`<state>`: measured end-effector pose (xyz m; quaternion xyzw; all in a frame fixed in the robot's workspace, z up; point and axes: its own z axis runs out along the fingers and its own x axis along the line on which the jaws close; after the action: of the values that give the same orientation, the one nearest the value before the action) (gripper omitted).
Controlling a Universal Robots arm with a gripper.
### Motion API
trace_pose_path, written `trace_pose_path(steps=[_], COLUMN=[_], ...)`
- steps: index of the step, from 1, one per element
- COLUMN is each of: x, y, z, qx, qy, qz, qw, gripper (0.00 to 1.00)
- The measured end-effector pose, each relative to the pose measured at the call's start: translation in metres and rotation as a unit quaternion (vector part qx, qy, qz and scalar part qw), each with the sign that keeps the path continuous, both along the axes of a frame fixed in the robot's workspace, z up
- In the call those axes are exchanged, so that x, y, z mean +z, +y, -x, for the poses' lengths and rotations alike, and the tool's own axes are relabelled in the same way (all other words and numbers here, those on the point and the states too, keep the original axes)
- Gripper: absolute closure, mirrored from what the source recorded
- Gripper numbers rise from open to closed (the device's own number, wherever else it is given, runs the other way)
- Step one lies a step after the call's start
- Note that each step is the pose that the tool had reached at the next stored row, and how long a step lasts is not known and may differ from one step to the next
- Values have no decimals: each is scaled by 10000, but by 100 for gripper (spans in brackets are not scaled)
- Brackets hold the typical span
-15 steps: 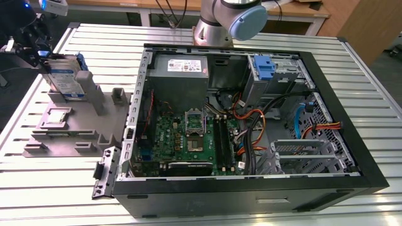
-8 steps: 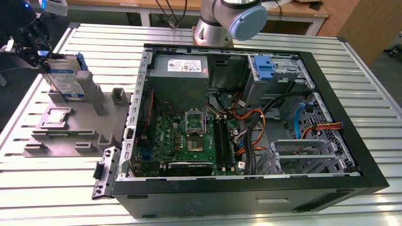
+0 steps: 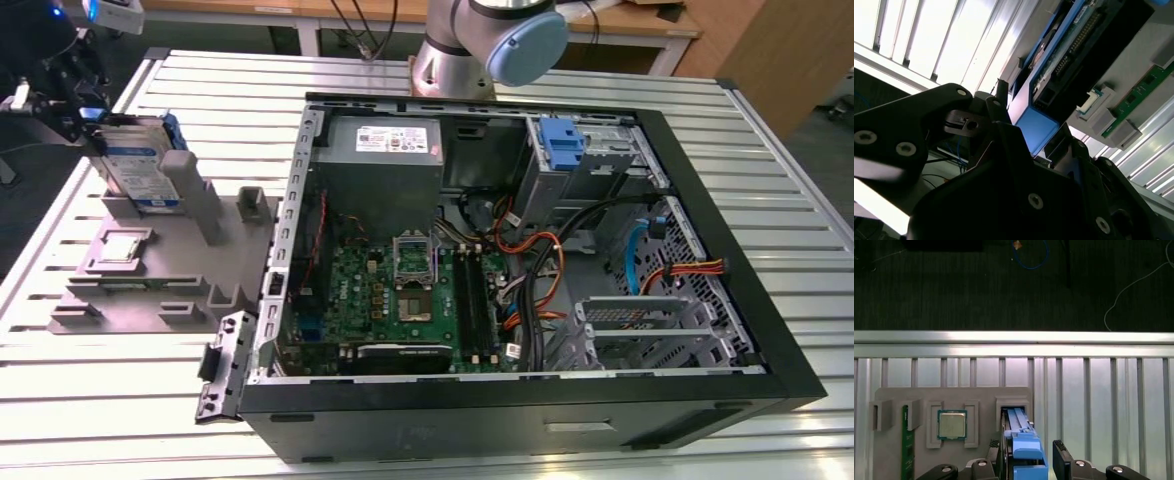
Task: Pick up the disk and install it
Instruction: 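Pick up the disk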
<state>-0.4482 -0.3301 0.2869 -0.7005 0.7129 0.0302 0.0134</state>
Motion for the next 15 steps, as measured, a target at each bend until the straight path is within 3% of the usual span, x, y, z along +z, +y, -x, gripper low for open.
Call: trace_pose_path(steps=[15], x=[-1], y=[-27], z=[1], qx=[-1], qy=[0], qz=[1], qw=[10000], gripper=[48])
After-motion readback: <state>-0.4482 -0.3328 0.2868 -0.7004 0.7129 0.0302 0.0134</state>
